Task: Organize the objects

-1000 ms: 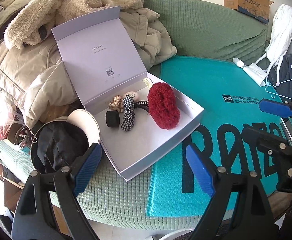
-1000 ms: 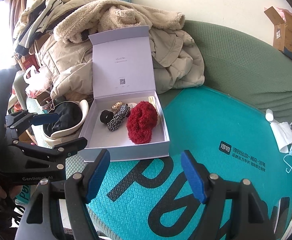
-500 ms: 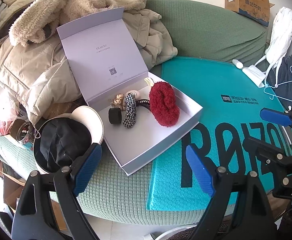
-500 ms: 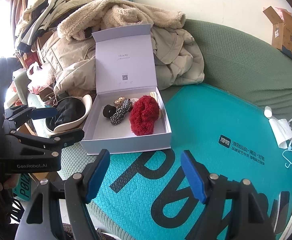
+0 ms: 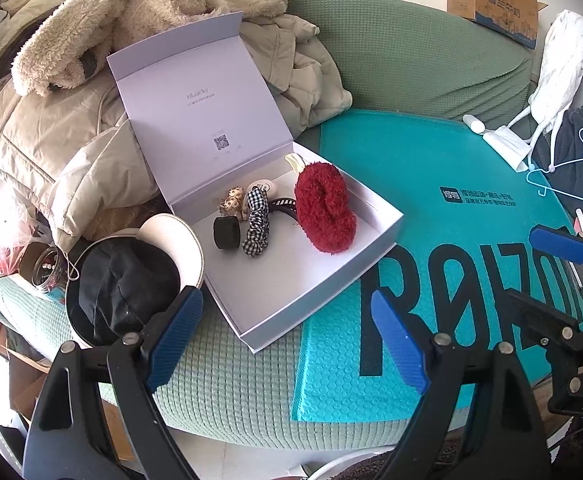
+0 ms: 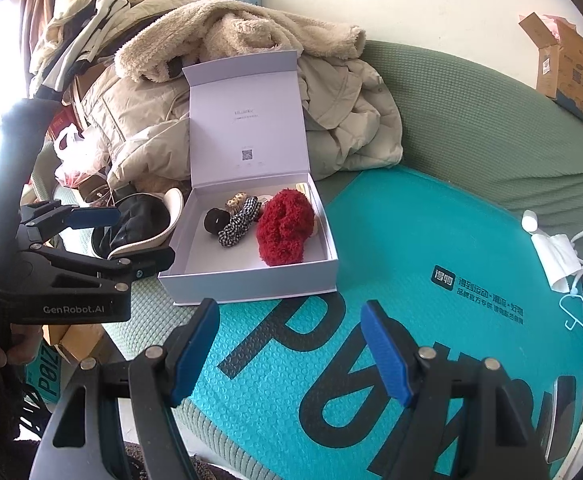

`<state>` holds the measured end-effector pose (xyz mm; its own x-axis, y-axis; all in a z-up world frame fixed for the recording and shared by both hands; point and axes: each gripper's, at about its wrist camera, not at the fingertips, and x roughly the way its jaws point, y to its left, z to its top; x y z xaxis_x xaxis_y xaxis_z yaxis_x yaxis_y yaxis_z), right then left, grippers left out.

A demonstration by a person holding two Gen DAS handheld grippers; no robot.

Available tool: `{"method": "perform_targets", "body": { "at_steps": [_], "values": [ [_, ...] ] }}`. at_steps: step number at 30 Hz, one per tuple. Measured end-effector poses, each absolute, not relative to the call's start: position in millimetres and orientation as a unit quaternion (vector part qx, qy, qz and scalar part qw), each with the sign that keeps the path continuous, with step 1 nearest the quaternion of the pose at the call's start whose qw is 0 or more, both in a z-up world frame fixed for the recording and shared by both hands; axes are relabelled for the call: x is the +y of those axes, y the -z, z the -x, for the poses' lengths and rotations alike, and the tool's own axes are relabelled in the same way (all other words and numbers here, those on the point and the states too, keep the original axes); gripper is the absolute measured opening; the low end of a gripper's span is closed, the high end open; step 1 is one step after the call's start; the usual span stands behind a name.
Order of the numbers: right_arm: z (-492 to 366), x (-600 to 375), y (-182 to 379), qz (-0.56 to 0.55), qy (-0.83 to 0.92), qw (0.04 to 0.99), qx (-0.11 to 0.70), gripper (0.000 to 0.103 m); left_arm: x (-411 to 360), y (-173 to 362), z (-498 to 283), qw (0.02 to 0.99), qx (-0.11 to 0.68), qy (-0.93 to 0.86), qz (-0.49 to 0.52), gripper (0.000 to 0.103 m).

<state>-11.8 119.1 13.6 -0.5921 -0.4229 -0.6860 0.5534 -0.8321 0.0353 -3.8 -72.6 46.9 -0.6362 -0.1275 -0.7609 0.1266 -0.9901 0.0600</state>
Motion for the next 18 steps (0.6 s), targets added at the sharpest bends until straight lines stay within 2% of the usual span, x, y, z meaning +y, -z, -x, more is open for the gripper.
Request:
{"method": "perform_targets", "body": {
  "at_steps": [18],
  "values": [
    [10.0,123.2,-10.9,-0.362,0.888,0.27,0.088,0.074,-75.7,-39.2,-0.4,0.059,0.008,0.901,-0.43,0.086]
  ]
}}
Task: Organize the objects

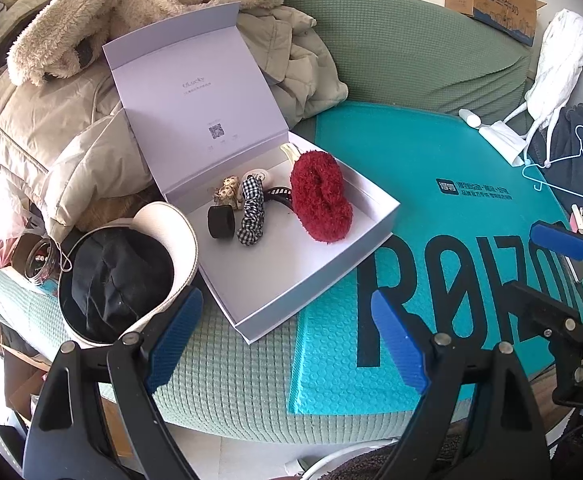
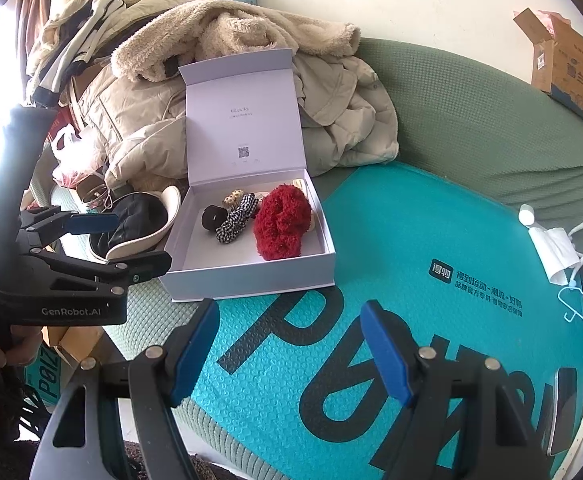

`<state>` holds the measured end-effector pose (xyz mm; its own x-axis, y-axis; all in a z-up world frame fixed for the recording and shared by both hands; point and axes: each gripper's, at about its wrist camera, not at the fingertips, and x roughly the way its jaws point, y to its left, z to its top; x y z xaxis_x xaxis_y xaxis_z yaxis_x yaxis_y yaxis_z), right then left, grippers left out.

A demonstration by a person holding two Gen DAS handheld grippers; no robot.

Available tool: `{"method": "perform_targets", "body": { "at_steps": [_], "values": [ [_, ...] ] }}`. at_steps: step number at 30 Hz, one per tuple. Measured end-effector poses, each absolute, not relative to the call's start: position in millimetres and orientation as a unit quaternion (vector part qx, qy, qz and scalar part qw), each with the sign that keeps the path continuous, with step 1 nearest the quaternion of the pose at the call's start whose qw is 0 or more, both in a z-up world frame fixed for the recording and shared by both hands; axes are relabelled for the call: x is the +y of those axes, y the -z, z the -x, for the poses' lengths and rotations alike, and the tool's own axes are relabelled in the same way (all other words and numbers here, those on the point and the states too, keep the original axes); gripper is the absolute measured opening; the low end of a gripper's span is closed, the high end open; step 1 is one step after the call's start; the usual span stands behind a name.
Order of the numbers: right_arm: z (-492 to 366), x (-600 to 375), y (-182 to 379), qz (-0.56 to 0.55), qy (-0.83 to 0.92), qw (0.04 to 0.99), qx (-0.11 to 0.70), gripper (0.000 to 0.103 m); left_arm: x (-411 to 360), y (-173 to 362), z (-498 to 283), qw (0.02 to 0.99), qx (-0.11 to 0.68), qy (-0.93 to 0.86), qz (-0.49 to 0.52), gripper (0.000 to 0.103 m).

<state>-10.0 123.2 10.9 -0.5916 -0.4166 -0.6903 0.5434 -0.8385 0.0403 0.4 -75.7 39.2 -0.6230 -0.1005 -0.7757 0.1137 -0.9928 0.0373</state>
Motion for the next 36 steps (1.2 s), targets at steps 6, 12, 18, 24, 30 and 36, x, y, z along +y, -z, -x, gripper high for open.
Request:
{"method": "perform_targets", "body": {
  "at_steps": [6,12,18,24,30,36],
  "values": [
    [13.9,123.8,-11.5,-0.361,0.888,0.273,0.082,0.074,-75.6,-41.9,-1.5,0.055,0.004,0.903,-0.427,0.086],
    [17.4,121.8,-12.7,-0.361,0.889,0.273,0.076,0.074,-78.7,-43.1,-3.4,0.057,0.001,0.902,-0.427,0.086],
    [16.5,121.5,-12.4,-0.362,0.889,0.271,0.077,0.074,-80.0,-43.6,-1.6,0.063,-0.006,0.904,-0.422,0.086],
    [19.8,124.0,-10.9,-0.366,0.89,0.264,0.07,0.074,-79.7,-45.0,1.7,0.054,-0.006,0.907,-0.418,0.086],
    [24.4,125.9,-9.2,-0.37,0.892,0.251,0.062,0.074,-80.4,-35.7,7.7,0.042,-0.007,0.904,-0.425,0.086],
    [25.4,127.5,-7.1,-0.378,0.896,0.226,0.063,0.074,-77.5,-31.0,29.3,0.02,-0.016,0.903,-0.428,0.086]
  ]
}}
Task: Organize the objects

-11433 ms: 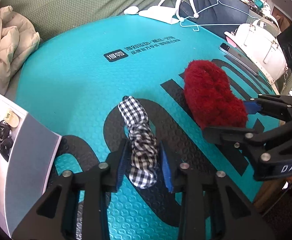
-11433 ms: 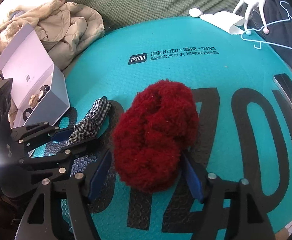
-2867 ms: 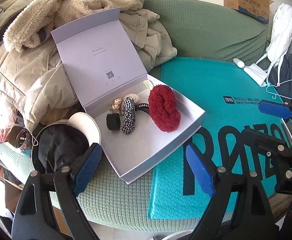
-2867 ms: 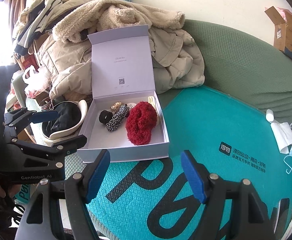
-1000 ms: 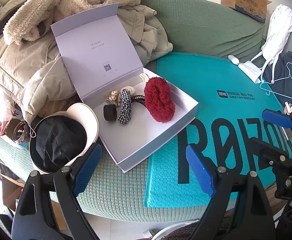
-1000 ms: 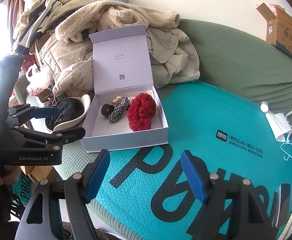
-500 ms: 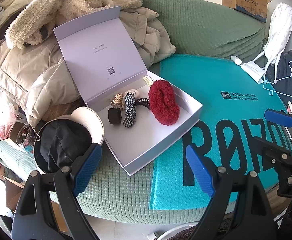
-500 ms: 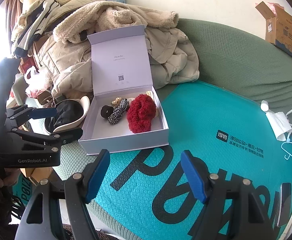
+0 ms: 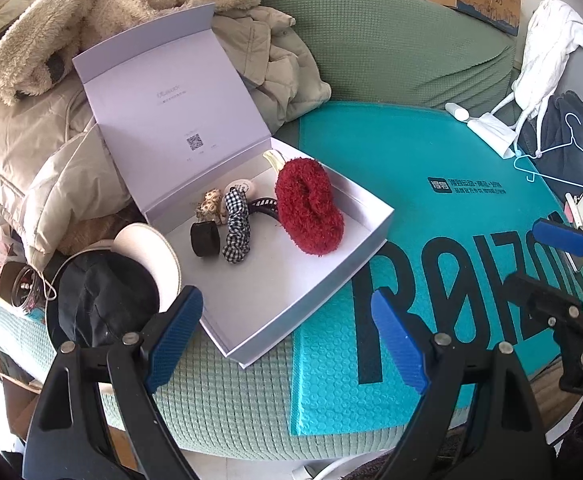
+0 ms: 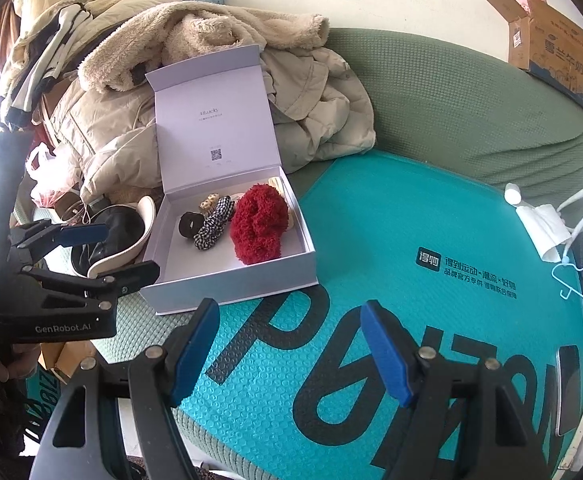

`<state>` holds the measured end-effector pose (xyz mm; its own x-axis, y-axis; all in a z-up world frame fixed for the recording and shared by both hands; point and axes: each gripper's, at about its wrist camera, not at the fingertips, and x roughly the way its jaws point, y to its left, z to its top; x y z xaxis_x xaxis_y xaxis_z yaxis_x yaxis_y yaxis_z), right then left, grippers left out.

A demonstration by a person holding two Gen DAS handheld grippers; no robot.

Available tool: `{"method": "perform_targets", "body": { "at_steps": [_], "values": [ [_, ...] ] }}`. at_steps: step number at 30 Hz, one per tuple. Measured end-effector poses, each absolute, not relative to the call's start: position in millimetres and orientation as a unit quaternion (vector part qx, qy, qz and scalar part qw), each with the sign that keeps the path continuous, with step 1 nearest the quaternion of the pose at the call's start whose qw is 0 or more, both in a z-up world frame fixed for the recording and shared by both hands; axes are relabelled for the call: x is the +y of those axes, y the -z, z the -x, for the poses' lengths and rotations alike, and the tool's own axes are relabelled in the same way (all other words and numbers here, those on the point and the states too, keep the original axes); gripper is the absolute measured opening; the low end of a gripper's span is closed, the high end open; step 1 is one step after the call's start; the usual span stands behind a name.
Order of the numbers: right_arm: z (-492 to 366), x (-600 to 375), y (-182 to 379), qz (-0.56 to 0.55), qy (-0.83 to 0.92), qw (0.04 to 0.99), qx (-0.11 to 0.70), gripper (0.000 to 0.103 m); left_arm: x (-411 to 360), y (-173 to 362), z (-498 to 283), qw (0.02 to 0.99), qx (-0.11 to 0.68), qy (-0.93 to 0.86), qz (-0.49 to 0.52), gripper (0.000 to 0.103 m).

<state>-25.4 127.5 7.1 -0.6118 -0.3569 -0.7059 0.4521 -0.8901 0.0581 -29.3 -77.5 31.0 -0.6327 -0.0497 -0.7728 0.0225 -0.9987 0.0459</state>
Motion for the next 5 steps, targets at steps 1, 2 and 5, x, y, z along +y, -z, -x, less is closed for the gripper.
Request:
{"method": "perform_targets", "body": {
  "at_steps": [1,2,5],
  "values": [
    [23.6,129.0,-6.7,-0.377,0.896,0.223,0.066,0.074,-73.7,-31.3,35.9,0.016,-0.023,0.903,-0.428,0.086],
    [22.2,131.4,-6.3,-0.376,0.898,0.22,0.068,0.074,-70.1,-32.1,40.9,0.012,-0.029,0.904,-0.426,0.086],
    [23.9,142.6,-6.0,-0.374,0.903,0.203,0.058,0.074,-56.1,-37.4,54.9,-0.007,-0.044,0.908,-0.418,0.086]
  ]
}}
